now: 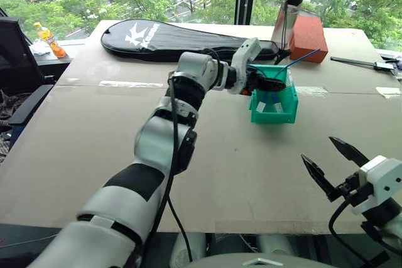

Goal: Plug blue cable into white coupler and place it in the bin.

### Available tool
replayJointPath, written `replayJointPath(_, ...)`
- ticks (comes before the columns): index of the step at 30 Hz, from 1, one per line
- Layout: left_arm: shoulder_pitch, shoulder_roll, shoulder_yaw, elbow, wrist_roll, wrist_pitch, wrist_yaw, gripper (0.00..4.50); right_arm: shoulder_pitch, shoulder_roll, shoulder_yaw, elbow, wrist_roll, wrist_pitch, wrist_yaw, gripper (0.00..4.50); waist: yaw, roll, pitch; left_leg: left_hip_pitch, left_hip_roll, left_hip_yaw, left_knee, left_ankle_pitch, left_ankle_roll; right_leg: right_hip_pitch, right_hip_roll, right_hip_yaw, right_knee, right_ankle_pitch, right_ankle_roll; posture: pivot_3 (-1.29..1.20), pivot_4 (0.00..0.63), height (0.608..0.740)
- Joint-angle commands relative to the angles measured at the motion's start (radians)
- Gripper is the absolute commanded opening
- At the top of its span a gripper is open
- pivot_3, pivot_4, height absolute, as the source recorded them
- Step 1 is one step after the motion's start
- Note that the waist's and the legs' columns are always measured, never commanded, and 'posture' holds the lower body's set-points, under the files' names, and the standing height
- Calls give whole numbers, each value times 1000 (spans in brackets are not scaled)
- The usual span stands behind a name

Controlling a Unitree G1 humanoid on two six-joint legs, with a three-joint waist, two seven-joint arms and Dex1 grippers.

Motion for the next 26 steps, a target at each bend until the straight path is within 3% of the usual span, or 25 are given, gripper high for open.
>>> replayJointPath(1,288,78,26,-438,-21,-239,-40,4467,-59,-38,-34,70,41,-13,30,3611,2,0,0,4,0,-2,0,1,-2,1,-1,6,0,0,0,0,150,740)
replayJointPath(8,755,253,204,-730,-148,-273,-71,4467,-146,-163,-111,209,154,6,152,3611,32,-1,2,4,-1,-3,1,-1,2,2,3,5,-1,-2,-5,0,150,740)
replayJointPath(12,1000,328,273,-814,-110,-378,-39,4467,-141,-227,-159,268,199,20,219,3611,36,-3,3,8,-1,1,0,-3,4,4,1,6,-1,-2,-5,0,150,740)
replayJointPath(19,1274,388,408,-877,-135,-473,-43,4467,-64,-269,-258,300,231,33,277,3611,32,-3,2,9,0,0,0,-3,4,5,-3,6,-1,-2,-5,0,150,740)
replayJointPath(26,1378,422,461,-858,-164,-511,-52,4467,1,-273,-311,318,269,78,303,3611,32,-3,2,10,1,1,0,-3,4,5,-3,6,-1,-4,-1,0,150,740)
